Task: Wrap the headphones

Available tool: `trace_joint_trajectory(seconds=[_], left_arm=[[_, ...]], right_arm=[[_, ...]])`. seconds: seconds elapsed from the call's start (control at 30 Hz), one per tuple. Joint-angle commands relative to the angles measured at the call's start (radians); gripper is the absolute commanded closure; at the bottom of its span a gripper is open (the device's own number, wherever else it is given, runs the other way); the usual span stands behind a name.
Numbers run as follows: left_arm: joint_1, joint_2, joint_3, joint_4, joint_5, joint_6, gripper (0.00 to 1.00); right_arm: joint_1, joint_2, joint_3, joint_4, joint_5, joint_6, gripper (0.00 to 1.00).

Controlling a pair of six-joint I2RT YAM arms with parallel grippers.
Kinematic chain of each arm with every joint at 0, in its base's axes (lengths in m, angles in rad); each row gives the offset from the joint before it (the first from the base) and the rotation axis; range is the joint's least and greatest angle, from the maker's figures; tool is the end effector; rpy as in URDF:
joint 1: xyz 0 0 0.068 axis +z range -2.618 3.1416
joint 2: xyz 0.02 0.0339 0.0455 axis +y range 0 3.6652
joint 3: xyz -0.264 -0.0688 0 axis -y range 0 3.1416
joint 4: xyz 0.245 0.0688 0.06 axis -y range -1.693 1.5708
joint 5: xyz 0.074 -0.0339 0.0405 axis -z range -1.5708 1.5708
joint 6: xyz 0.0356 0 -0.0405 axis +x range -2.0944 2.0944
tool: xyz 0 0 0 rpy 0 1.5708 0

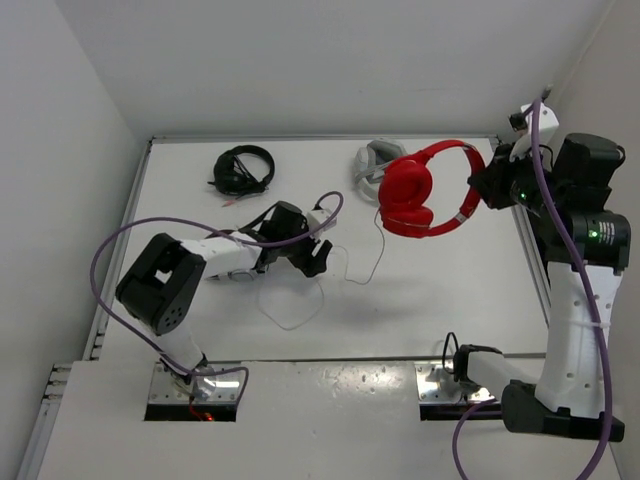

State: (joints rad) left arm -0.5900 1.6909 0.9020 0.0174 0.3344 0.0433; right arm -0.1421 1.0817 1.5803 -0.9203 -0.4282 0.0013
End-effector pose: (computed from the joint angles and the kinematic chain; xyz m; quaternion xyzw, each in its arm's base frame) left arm 0.2793 -0.2011 0.1690 0.3444 0.8430 -0.2512 0.3280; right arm 0.1798 -0.0108 0.4729 -0.0564 0.8264 0.1406 0.5423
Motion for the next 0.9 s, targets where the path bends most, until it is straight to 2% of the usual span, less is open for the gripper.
trace_joint_trajectory(seconds=[0.0,0.13,0.33,0.43,0.53,0.57,0.67,0.8,0.87], left_arm=[[-0.016,0.032,0.06,0.052,0.038,0.013,0.28],[-0.016,0.085,0.093,0.052,0.038,0.023,0.36],[-0.016,0.145,0.127,0.032,0.048,0.032,0.36],[-0.016,0.154,0.127,0.023,0.048,0.041,0.41],[-0.016,0.165,0.127,0.004,0.048,0.05,0.59],[-0.016,0.165,0.127,-0.005,0.048,0.05,0.72],[-0.016,0.144,0.121,-0.036,0.057,0.04,0.9],[-0.016,0.009,0.058,-0.036,-0.003,0.015,1.0],[-0.045,-0.115,0.02,-0.036,-0.076,0.024,1.0]], right_arm=[[-0.005,-0.005,0.055,0.066,-0.04,0.048,1.0],[-0.005,0.004,0.075,0.048,-0.04,0.048,1.0],[-0.005,0.014,0.13,0.047,-0.04,0.058,1.0],[-0.005,0.014,0.13,0.047,-0.021,0.068,1.0],[-0.005,0.014,0.119,0.057,0.008,0.077,1.0],[-0.005,0.014,0.1,0.076,0.026,0.094,1.0],[-0.005,0.014,0.047,0.097,0.115,0.14,1.0],[-0.025,0.038,-0.028,0.138,0.181,0.209,1.0],[-0.011,0.059,-0.072,0.153,0.204,0.251,1.0]])
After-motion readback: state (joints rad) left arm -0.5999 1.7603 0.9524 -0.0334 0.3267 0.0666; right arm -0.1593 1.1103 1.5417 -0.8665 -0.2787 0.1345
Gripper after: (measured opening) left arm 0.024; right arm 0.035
